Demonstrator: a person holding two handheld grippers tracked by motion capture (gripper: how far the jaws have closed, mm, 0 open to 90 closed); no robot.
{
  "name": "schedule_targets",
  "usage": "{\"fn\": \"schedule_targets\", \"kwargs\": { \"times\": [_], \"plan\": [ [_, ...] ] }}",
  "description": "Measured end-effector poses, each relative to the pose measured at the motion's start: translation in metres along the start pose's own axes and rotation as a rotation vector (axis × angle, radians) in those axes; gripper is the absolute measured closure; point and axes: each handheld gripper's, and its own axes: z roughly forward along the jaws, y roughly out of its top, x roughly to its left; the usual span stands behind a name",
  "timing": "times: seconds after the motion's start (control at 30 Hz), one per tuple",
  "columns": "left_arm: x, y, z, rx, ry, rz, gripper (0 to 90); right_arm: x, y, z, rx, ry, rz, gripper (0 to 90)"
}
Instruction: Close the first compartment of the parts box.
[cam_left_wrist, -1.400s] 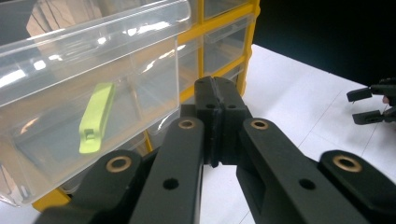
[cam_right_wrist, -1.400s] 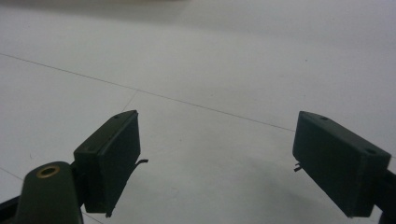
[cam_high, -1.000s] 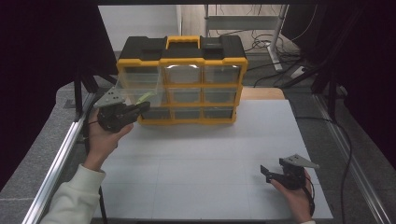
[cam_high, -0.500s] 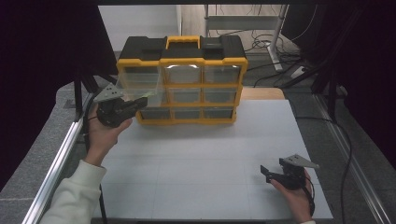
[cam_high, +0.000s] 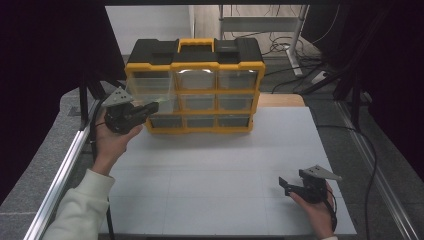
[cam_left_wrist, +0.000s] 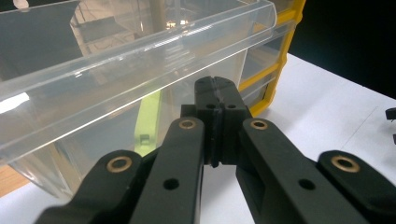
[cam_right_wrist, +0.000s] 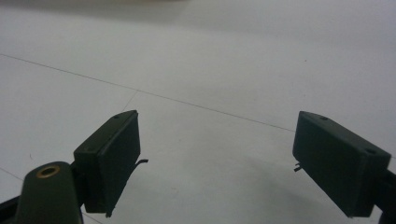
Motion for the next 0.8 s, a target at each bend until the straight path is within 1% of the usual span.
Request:
{"fn": "schedule_targets", "kwargs": {
  "times": [0.47, 0.8],
  "plan": [
    [0.003, 0.005, 0.002, 0.01, 0.013, 0.002, 89.1, 0.0, 0.0, 0.0, 0.0, 0.001, 0.002, 15.3],
    [0.012, 0.006, 0.006, 0.022, 0.029, -0.014, 89.1, 0.0, 0.0, 0.0, -0.001, 0.001, 0.002, 15.3]
  ]
}}
